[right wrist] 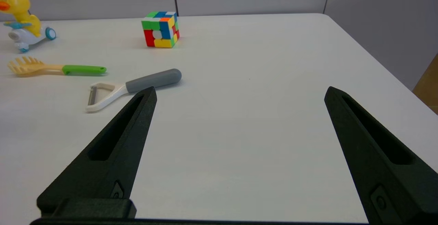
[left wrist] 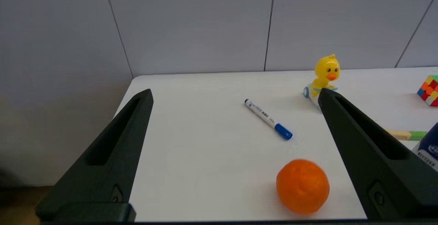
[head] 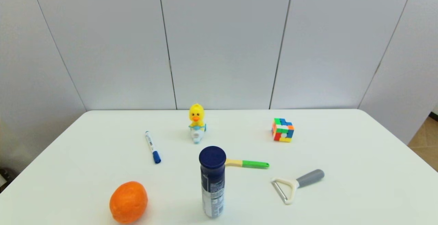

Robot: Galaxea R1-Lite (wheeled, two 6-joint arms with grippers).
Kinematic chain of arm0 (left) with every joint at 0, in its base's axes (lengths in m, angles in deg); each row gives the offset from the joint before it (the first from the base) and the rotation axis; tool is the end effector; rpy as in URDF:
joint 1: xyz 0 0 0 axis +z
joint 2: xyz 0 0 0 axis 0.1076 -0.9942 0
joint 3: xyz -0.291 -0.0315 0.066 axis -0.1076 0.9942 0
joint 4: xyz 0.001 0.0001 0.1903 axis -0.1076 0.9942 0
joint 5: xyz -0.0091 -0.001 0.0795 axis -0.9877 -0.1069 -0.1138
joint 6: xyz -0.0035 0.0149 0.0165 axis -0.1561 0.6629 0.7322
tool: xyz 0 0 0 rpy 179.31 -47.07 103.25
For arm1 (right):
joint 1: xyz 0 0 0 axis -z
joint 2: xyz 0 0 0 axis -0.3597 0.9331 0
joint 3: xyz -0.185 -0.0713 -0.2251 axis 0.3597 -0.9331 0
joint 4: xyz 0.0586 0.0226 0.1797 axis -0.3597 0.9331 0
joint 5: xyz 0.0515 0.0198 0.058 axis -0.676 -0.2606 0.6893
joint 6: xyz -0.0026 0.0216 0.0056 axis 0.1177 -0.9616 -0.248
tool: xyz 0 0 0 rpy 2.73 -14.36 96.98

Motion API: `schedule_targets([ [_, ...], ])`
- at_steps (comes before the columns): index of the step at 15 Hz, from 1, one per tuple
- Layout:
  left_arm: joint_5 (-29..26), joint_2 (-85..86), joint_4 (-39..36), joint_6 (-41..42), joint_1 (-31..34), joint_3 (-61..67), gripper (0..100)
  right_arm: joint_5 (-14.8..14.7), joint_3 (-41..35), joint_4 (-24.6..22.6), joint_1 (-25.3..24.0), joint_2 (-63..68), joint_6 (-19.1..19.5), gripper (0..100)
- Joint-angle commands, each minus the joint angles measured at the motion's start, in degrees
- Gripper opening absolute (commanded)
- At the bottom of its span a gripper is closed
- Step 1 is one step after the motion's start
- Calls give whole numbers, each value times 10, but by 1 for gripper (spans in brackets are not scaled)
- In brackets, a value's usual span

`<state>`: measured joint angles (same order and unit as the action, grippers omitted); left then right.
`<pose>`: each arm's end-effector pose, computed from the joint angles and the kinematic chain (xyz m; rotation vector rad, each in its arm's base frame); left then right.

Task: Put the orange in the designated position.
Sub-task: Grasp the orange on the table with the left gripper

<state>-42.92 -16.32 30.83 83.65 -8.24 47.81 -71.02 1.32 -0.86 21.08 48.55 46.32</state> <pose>0.0118 -0.0006 0.2306 0.0446 -0.0285 -0.0423 -0.0229 -0.0005 0.0756 0.0183 -0.0011 -0.0181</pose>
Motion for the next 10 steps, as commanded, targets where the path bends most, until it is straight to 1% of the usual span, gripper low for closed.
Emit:
schedule_targets([
  [1,1,-170,0,2,-16,-116,100,0,0,0,0,1,0,100],
  [3,4,-218,0,3,-19,-144,100,0,0,0,0,1,0,100],
  [5,-7,-272,10,2,-20,-154,100,0,-1,0,0,1,0,100],
  [8,-64,-306,86,1,-44,-183,100,0,0,0,0,1,0,100],
  [10,-81,-335,140,1,-48,-211,100,0,-1,0,0,1,0,100],
])
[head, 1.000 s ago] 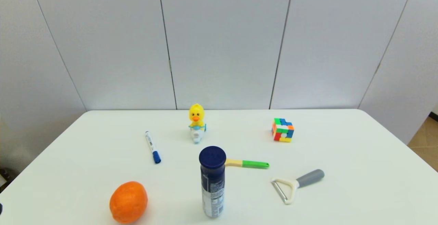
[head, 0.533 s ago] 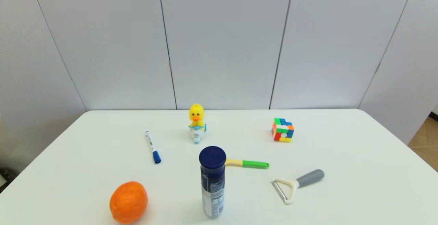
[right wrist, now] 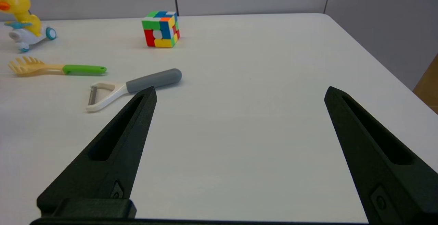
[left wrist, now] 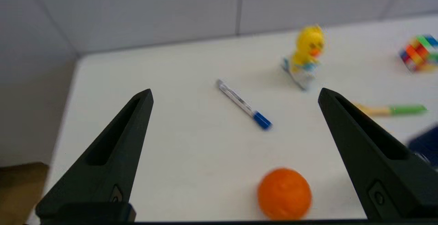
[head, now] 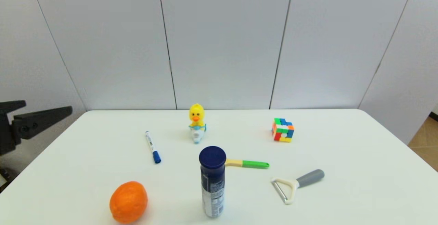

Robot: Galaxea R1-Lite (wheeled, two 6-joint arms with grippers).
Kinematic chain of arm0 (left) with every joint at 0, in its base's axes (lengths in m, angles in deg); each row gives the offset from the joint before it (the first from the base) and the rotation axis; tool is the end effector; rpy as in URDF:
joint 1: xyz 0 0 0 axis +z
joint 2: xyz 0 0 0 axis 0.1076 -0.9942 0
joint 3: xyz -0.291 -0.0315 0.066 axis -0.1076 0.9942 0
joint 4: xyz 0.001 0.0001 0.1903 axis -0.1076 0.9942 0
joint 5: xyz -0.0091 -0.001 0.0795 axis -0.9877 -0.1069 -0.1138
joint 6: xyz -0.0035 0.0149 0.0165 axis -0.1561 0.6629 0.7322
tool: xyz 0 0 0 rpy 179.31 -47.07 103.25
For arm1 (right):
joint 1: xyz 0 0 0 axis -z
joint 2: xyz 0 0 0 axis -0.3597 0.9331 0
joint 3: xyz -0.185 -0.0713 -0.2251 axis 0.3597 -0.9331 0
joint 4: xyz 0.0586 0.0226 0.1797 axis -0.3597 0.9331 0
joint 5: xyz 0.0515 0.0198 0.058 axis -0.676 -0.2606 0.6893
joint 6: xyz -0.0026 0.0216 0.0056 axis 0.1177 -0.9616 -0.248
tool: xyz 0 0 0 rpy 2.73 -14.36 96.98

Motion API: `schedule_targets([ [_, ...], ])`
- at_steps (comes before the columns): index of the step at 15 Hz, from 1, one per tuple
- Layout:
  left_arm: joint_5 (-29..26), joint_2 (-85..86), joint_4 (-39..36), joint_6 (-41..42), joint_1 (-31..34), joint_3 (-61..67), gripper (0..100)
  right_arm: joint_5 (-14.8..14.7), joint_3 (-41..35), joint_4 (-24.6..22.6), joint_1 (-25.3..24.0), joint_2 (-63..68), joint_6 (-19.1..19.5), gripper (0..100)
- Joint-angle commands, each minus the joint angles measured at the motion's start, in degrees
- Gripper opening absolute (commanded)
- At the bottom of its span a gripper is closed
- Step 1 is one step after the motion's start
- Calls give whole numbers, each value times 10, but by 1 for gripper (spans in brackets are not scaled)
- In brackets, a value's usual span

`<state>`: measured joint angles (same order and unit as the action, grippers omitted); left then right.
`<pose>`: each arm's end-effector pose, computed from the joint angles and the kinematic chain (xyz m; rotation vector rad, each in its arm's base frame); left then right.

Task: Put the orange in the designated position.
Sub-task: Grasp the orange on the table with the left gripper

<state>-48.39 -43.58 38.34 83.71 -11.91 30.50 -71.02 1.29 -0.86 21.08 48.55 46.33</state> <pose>0.1144 -0.0139 0.2728 0.0453 0.2730 -0.2075 -0.0228 -0.0005 0.0755 0.0182 -0.0006 -0.0181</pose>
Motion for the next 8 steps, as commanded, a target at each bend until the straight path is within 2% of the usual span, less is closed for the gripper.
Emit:
schedule_targets([
  [1,-28,-74,102,1,-10,-48,100,0,0,0,0,1,0,100],
  [5,-29,-124,306,1,-11,-153,100,0,0,0,0,1,0,100],
  [6,-41,-135,346,1,-13,-179,100,0,0,0,0,1,0,100],
  [8,-107,-146,402,1,-17,-213,100,0,0,0,0,1,0,100],
])
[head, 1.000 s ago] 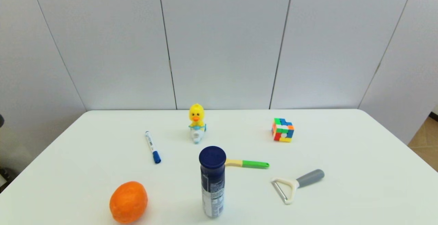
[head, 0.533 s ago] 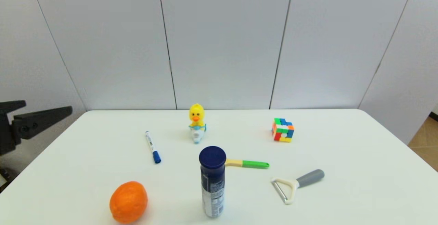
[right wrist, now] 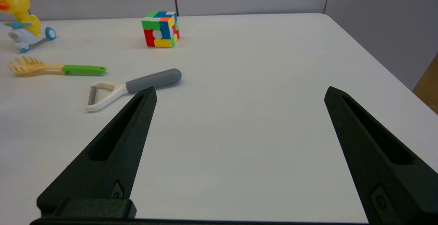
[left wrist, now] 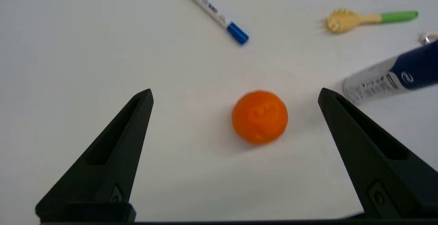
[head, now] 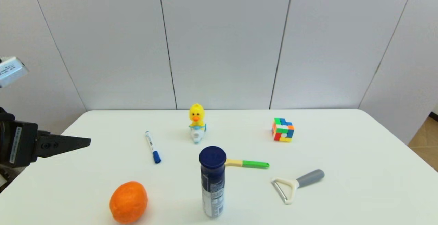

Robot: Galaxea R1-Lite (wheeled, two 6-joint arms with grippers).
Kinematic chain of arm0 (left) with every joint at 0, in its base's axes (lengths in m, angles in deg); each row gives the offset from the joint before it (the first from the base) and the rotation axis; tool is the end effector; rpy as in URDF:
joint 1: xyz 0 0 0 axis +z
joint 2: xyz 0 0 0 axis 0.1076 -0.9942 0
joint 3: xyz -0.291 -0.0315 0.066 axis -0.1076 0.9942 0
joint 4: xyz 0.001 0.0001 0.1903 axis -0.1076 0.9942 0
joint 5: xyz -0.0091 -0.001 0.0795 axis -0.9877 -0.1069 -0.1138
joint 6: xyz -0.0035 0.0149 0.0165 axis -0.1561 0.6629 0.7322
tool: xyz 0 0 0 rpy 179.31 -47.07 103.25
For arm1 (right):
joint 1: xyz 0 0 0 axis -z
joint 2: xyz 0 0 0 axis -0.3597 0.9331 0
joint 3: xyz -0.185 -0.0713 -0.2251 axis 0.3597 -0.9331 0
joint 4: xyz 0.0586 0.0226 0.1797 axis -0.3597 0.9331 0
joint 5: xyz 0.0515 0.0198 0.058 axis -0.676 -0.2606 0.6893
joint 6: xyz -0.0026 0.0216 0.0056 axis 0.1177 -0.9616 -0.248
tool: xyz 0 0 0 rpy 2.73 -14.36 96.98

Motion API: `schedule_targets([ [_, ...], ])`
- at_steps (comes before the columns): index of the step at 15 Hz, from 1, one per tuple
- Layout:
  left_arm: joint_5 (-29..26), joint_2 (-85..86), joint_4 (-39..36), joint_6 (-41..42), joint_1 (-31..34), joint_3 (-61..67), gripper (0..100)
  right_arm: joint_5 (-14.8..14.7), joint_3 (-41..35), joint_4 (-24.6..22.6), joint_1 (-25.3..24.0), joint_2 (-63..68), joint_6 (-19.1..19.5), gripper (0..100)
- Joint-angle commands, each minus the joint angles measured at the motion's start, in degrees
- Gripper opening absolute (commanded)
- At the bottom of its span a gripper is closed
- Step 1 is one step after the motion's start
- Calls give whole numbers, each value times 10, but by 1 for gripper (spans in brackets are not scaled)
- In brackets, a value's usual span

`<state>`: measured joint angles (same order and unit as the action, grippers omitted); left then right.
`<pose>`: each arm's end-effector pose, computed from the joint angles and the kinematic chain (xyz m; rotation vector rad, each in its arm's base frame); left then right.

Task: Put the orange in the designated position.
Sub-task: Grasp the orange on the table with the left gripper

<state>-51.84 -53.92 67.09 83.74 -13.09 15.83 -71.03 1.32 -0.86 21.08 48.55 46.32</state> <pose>0.1364 -0.0203 0.2742 0.0295 0.6990 -0.2878 -0.0229 -0.0005 0.0756 0.0183 -0.0011 -0.0183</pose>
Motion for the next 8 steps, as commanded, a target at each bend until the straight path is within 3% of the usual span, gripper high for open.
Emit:
schedule_targets([
  [1,-99,-48,121,0,-5,-75,100,0,0,0,0,1,0,100],
  [8,-106,-100,173,6,-6,-74,100,0,-1,0,0,1,0,100],
])
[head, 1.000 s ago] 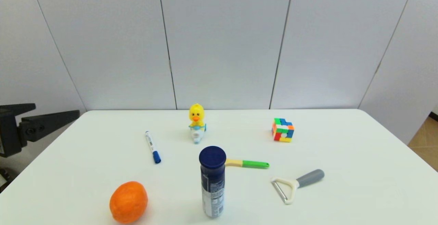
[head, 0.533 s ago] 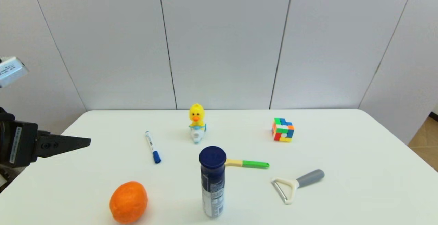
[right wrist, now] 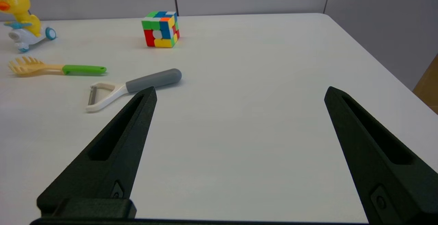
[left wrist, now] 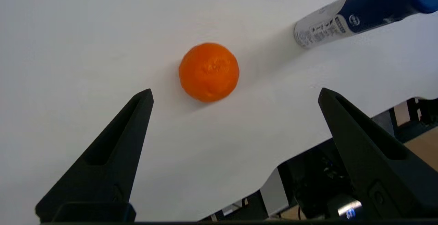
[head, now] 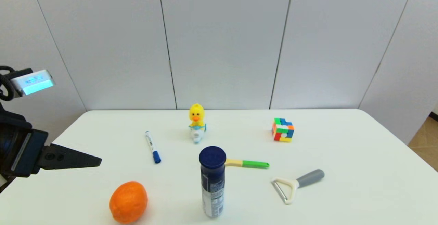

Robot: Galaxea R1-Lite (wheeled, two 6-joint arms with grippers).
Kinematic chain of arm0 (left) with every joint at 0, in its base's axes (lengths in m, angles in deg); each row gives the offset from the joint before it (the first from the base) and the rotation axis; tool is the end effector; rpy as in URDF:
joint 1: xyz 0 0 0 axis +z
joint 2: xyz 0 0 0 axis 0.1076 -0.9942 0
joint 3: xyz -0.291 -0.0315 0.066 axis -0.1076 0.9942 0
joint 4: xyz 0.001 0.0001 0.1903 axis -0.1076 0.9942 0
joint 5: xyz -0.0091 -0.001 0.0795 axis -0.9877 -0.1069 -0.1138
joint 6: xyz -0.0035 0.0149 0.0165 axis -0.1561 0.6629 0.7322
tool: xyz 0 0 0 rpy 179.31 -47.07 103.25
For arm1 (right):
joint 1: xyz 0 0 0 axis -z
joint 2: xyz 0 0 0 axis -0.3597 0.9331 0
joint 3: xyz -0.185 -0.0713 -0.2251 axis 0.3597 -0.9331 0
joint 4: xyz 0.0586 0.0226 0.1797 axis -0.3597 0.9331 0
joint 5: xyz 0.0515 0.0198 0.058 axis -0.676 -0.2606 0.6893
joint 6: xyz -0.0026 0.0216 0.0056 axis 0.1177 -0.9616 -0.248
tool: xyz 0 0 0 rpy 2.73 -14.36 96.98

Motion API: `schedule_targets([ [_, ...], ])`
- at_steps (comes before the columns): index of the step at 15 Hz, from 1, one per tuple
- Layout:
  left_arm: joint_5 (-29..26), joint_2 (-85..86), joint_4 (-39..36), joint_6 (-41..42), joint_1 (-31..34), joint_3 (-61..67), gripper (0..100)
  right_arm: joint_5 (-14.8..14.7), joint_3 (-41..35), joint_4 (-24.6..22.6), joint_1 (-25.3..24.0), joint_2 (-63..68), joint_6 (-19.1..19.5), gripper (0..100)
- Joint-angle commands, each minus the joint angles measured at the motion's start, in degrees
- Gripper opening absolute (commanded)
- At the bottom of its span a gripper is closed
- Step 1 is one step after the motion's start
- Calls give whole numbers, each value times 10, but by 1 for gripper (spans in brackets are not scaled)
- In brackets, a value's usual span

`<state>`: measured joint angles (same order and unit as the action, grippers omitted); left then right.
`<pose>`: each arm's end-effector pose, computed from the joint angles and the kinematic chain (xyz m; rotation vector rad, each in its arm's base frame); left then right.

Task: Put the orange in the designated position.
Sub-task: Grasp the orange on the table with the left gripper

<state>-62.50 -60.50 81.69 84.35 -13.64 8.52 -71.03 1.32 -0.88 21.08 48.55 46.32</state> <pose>0.1483 -0.0272 0.2724 -0.0521 0.9349 -0.4692 -0.0229 -0.0005 0.0756 0.0183 -0.0014 -0.0183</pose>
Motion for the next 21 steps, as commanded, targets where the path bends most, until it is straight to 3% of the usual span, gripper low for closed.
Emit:
schedule_targets([
  [1,0,-44,39,0,-1,-1,100,0,0,0,0,1,0,100],
  [8,2,-149,50,-1,-6,2,100,0,-1,0,0,1,0,100],
  [16,2,-228,-79,-6,-25,53,100,0,0,0,0,1,0,100],
  [21,0,-244,-82,-5,-55,77,100,0,-1,0,0,1,0,100],
])
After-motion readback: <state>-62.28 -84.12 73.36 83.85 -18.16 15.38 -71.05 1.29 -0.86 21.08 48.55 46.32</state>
